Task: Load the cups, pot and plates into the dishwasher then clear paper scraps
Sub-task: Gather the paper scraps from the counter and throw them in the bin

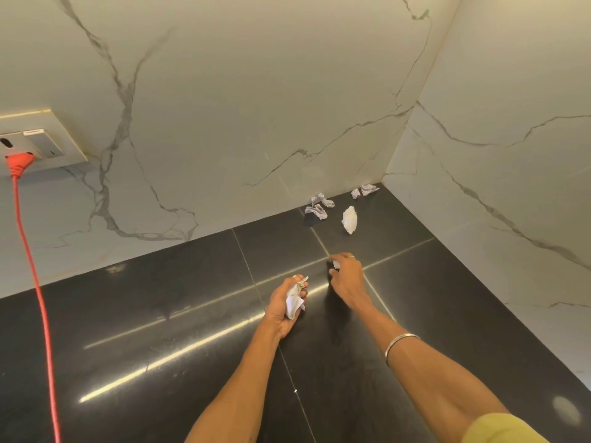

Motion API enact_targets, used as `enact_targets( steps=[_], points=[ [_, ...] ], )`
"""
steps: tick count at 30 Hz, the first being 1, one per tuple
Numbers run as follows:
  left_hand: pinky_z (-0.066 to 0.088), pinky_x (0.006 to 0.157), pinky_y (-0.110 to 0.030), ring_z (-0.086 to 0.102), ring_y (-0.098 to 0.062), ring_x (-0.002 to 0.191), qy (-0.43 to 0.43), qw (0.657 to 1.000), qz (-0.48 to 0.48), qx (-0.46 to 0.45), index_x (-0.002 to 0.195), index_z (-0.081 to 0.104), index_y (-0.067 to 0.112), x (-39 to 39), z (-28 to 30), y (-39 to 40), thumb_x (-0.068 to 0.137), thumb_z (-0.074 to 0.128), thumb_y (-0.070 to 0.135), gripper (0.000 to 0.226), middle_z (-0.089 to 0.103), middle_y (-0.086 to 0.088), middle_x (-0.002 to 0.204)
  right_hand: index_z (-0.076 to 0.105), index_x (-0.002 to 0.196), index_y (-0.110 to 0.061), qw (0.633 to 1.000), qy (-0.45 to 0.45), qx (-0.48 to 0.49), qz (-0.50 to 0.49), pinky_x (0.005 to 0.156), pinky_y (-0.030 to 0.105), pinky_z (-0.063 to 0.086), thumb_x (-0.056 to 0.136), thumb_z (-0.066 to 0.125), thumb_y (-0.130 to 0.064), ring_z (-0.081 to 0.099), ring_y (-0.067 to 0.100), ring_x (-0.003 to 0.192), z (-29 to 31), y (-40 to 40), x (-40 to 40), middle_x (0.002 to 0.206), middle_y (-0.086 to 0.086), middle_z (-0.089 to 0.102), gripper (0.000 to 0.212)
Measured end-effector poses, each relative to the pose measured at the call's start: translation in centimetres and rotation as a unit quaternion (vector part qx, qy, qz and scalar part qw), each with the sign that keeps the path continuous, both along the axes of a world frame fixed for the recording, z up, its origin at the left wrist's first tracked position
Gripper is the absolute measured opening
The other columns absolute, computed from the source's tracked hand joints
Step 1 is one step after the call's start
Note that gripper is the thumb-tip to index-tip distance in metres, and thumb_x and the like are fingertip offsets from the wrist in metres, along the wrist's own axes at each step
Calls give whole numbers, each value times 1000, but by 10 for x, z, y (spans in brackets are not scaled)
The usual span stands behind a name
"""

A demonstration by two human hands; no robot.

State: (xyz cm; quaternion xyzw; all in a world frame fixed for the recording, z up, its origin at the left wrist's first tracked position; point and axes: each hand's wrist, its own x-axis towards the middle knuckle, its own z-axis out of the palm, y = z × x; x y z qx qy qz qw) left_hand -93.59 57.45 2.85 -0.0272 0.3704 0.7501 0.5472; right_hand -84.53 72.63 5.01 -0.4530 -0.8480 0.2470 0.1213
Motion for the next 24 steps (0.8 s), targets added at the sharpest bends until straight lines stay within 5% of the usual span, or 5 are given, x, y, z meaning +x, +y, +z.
enact_targets(
  steps=[3,8,16,21,24],
  points=[
    [46,50,-22,52,-13,63,-16,1000,13,1,102,64,8,0,0,-1,74,76,20,33,60,-7,87,77,97,-16,1000,10,6,-17,75,22,43,84,65,1,64,24,87,-5,-8,5,99,7,66,25],
    [45,48,-22,53,-14,63,-38,999,17,8,104,64,8,1,0,-6,81,69,20,27,61,-8,89,65,90,-21,996,1,-65,-57,65,21,35,85,63,-4,60,17,82,2,-19,8,92,1,66,18],
    [48,50,-21,58,-15,63,-173,968,158,89,99,65,9,1,5,-5,83,61,15,17,63,-6,84,69,92,-17,968,148,-200,-36,59,6,44,79,76,-11,63,1,70,40,-60,-9,82,-5,69,15],
    [50,51,-21,62,-12,60,-207,951,204,107,81,72,12,1,12,-3,82,59,18,14,66,-1,75,70,82,-22,972,99,-204,59,79,29,59,68,75,-8,70,5,80,34,-89,-19,83,-7,73,21],
    [51,63,-25,63,-14,67,-211,949,207,109,86,68,14,-3,8,-5,83,59,21,12,68,-2,78,68,84,-23,977,87,-183,70,81,28,58,68,76,-6,70,2,80,32,-95,-17,83,-7,74,25]
  ],
)
